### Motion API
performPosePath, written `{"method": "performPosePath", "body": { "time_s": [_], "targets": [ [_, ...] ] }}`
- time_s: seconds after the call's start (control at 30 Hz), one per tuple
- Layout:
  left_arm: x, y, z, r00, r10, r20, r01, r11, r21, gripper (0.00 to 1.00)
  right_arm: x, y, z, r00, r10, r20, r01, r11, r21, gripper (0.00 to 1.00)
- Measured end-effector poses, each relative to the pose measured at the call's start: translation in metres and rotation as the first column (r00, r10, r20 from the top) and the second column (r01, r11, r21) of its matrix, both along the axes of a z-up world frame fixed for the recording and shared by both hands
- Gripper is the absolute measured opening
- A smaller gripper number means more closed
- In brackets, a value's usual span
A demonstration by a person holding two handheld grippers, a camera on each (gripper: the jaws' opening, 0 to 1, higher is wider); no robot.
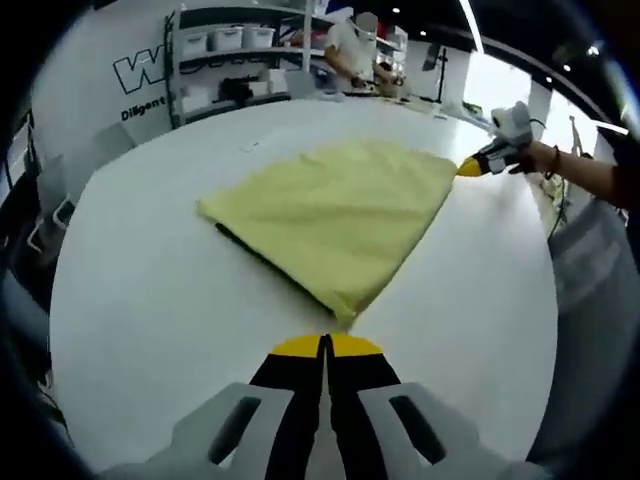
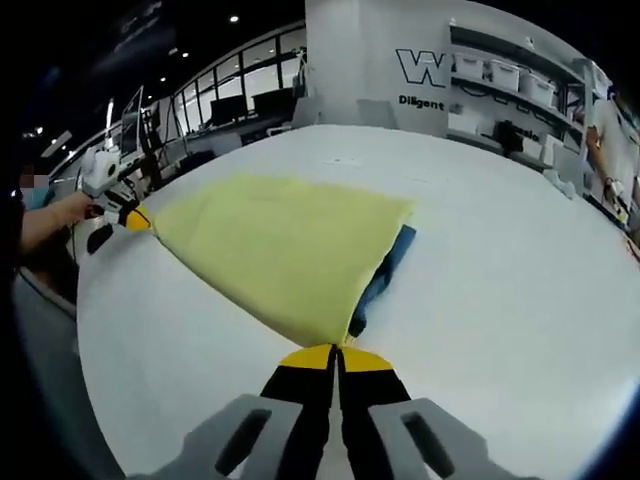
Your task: Fold the garment on the visible template until the final outline fits inside the template.
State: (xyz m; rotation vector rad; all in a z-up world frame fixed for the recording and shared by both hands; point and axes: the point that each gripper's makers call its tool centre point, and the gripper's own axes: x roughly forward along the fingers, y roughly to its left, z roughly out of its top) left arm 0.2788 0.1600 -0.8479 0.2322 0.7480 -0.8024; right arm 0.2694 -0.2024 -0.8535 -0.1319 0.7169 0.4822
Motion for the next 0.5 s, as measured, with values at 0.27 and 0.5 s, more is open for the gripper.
{"method": "performPosePath", "body": {
  "time_s": [0.27, 0.5],
  "targets": [
    [-0.003, -0.009, 0.003, 0.989, 0.117, -0.087, -0.13, 0.979, -0.16, 0.19, -0.002, 0.0, -0.002, 1.0, -0.007, -0.011, 0.007, 1.0, 0.0, 0.0],
    [0.0, -0.014, -0.003, 0.958, 0.244, -0.151, -0.275, 0.931, -0.239, 0.18, -0.002, -0.001, -0.004, 1.0, -0.013, -0.017, 0.013, 1.0, 0.002, 0.0]
  ]
}}
